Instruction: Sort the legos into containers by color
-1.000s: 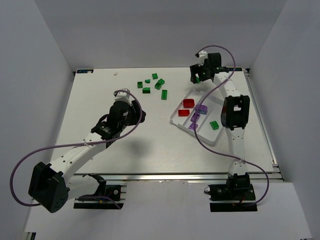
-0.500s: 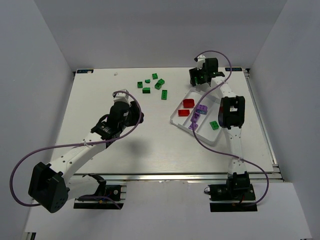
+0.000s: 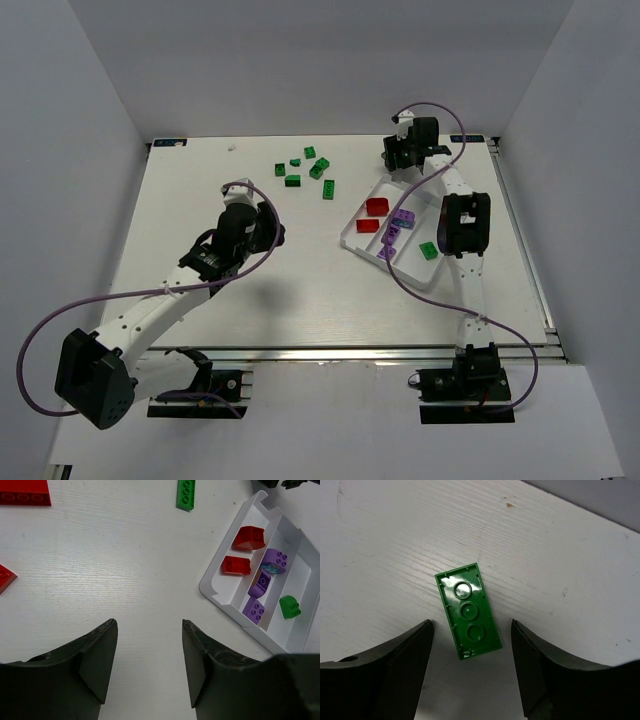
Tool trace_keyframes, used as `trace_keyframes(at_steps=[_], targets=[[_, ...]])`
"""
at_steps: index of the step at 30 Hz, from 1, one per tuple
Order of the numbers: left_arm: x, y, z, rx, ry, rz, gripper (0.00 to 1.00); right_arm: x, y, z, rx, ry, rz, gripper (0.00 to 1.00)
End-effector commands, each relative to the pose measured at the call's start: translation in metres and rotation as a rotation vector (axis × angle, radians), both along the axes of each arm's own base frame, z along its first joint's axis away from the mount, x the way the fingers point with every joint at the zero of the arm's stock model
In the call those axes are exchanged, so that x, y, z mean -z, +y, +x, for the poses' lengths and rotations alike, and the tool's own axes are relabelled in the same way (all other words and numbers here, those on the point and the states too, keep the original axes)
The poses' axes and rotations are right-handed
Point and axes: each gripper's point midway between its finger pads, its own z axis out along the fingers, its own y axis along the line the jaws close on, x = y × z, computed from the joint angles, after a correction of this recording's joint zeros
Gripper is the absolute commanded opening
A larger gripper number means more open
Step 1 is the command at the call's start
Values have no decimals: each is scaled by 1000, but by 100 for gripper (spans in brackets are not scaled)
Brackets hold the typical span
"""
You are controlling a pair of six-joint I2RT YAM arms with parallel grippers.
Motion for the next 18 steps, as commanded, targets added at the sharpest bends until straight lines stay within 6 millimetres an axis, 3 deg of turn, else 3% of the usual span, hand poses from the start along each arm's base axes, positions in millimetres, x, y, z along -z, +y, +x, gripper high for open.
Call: trace_keyframes(at_steps=[1, 11, 14, 17, 18], targets=[[-26, 2, 2, -24, -52, -34, 64, 0, -6, 8, -2, -28, 2, 66], [-29, 5, -1, -33, -63, -42, 64, -13, 1, 3, -79, -47, -16, 36], [-30, 8, -3, -40, -69, -47, 64, -26, 6, 1, -119, -62, -2, 29], [-30, 10, -6, -43, -72, -53, 64, -51, 14, 1, -154, -104, 29, 16], [-30, 10, -6, -46, -72, -55, 64, -60, 15, 1, -160, -119, 38, 8]])
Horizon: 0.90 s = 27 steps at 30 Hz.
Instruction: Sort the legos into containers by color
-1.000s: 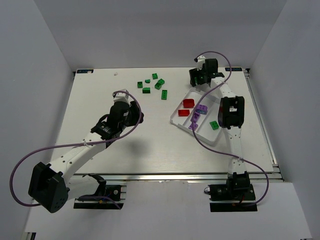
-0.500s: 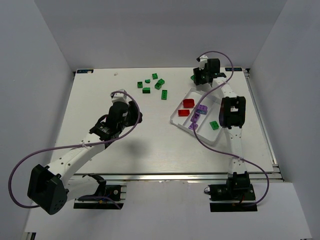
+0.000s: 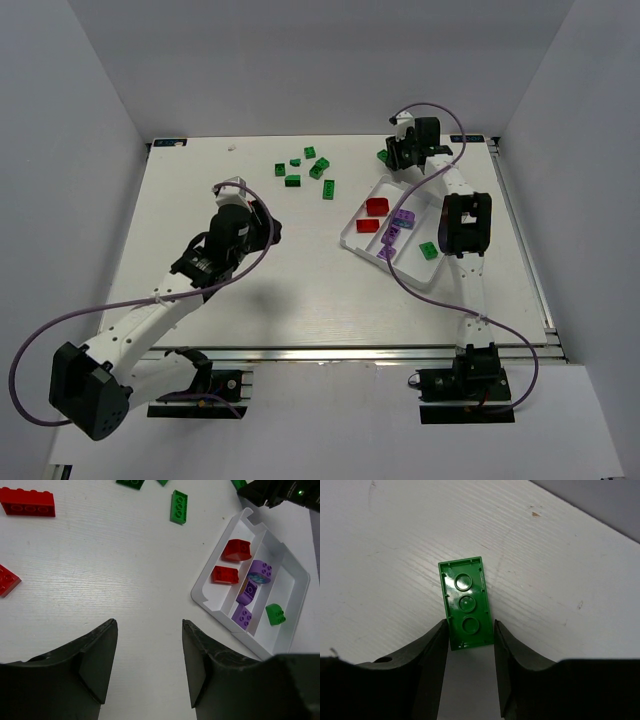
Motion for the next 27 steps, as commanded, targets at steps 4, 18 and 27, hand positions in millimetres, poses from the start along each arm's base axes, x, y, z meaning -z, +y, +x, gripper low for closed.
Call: trace_keyframes(at_steps=[4, 18, 27], targets=[[-12, 8, -7, -24, -43, -32, 64, -90, 13, 0, -79, -151, 65, 0], [-25, 12, -9, -14, -109, -29, 66, -184, -11, -132, -76, -83, 212, 0], [-25, 13, -8, -2, -126, -13, 68, -147, -65, -245, -13, 82, 149, 0]])
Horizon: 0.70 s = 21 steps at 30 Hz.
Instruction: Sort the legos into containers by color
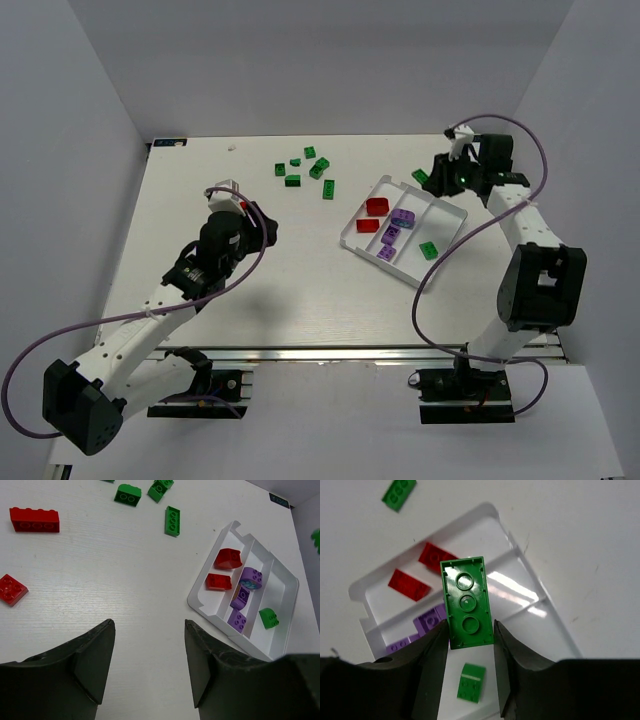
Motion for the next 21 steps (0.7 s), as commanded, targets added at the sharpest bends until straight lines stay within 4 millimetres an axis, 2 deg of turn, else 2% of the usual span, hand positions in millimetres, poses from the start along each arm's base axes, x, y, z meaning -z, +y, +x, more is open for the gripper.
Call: trace_keyframes(at_steps=[1, 3, 4, 6, 7, 9, 13, 14, 19, 21], targets=[[-6, 3, 0, -2, -39, 0, 68, 24, -15, -47, -10, 92, -38, 0], [-5, 2, 1, -1, -35, -1, 68, 26, -21, -62, -6, 90, -58, 0], [-5, 2, 1, 1, -31, -3, 68, 39, -24, -77, 3, 118, -70, 0], [-3, 2, 1, -1, -23, -5, 69, 44, -26, -82, 9, 134, -76, 0], [0, 2, 1, -6, -10, -6, 70, 59, -28, -93, 13, 171, -83, 0], [1, 2, 1, -5, -2, -3, 70, 65, -30, -94, 20, 184, -90, 1], [5, 1, 0, -6, 18, -8, 73, 88, -36, -98, 37, 239, -110, 9], [6, 1, 0, -5, 23, -7, 73, 91, -39, -96, 48, 245, -122, 17], [6, 3, -1, -17, 28, -19, 74, 107, -47, -91, 65, 296, -127, 28], [7, 4, -1, -24, 30, -23, 75, 108, -47, -88, 63, 292, -131, 38]])
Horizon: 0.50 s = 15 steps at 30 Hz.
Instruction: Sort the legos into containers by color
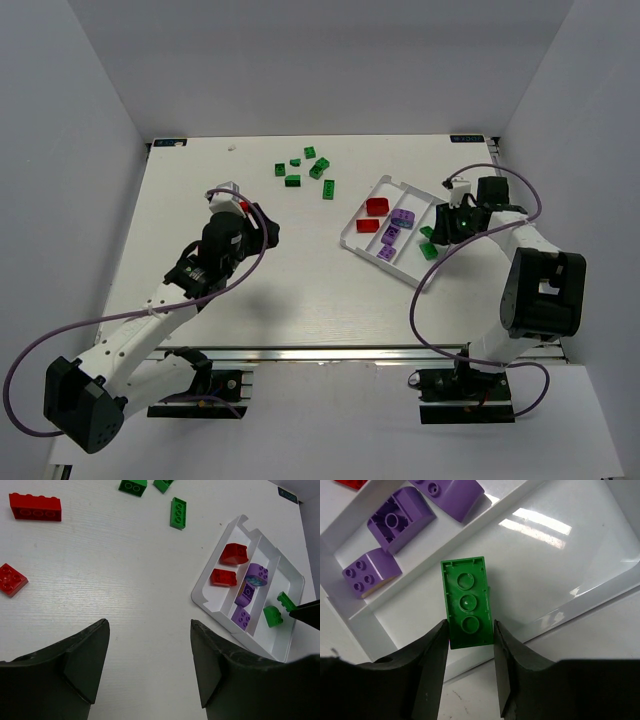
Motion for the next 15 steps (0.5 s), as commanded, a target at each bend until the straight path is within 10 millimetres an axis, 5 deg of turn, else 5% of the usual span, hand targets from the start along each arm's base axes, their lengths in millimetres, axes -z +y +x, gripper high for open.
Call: trace_keyframes(at_steps=[1, 3, 4, 9, 15], targets=[[-4, 3, -2, -15, -4, -19, 75, -5, -7, 12, -2, -32, -25, 44], [-3, 4, -2, -17, -2, -17, 76, -6, -9, 14, -3, -35, -30, 61], [-3, 5, -1, -21, 0, -15, 77, -7, -9, 14, -3, -36, -30, 87], [-2, 8, 0, -38, 17, -10, 79, -23, -10, 20, -13, -90, -32, 89], [4, 11, 8, -56, 77, -20, 81, -86, -4, 35, -132, -327, -66, 89]])
